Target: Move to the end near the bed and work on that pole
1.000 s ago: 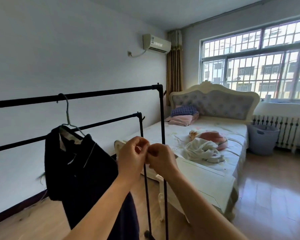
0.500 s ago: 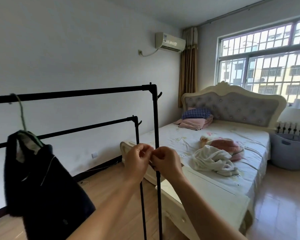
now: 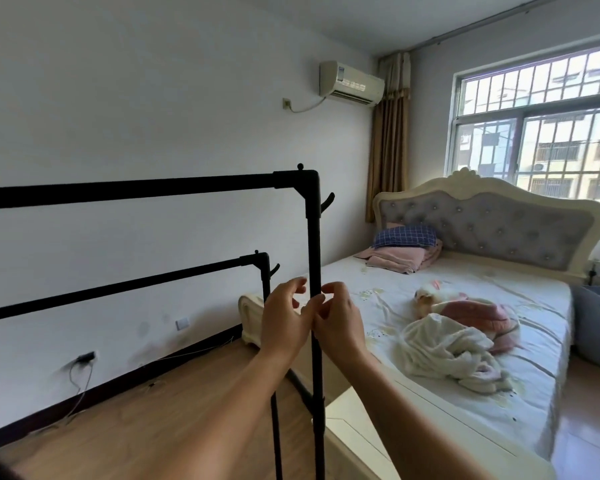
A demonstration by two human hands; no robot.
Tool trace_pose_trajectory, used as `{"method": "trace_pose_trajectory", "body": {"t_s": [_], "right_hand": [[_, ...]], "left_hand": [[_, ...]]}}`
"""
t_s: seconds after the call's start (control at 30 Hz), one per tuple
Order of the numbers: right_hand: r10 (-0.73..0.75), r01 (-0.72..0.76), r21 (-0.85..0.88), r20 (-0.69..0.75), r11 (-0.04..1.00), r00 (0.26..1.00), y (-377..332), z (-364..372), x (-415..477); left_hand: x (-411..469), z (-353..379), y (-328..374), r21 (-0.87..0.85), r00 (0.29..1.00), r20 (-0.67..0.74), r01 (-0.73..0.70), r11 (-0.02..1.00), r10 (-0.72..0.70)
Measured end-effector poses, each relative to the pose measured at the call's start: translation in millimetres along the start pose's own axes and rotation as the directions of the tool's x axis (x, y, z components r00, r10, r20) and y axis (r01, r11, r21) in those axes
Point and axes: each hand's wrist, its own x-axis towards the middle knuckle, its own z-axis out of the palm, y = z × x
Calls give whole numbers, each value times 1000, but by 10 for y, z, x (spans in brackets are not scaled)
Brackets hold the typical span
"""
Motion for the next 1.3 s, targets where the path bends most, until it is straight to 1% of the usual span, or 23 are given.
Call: {"method": "trace_pose_trajectory", "body": {"t_s": [0.13,0.2,0.3,0.4,0.5,0.6,0.87,1.0,1.17,1.3], "right_hand": [[-90,87,-108,-19,990,996,140,100,248],[-126,123,-132,-15,984,992,178,137,359],[-176,176,-110,12,978,984,224,259,531],[-189,192,-68,59,979,980,257,411,729],[-202,209,-51,109,977,973,272,579,949],[-231,238,-35,147,971,962,260,749,1171],[-269,273,5,195,962,943,178,1219,1688],[-275,277,19,210,961,938,166,1525,1972],[-246,254,-2,234,967,941,117,1951,2350],[-235,246,-24,222,969,946,36,2396,2681]], "left_hand": [[223,147,-13,5,998,-5,-70,998,70],[316,180,-47,22,995,-33,-90,996,91],[463,197,-141,52,993,-77,-83,995,87],[634,189,-256,89,990,-107,-85,992,94],[820,161,-363,123,988,-131,-62,990,79],[1028,134,-457,161,983,-161,-66,985,92],[1580,38,-761,234,976,-212,10,972,41],[1896,-7,-994,246,974,-223,12,969,45],[2339,-115,-1371,236,972,-233,18,972,39],[2772,-268,-1732,242,971,-236,12,970,47]]}}
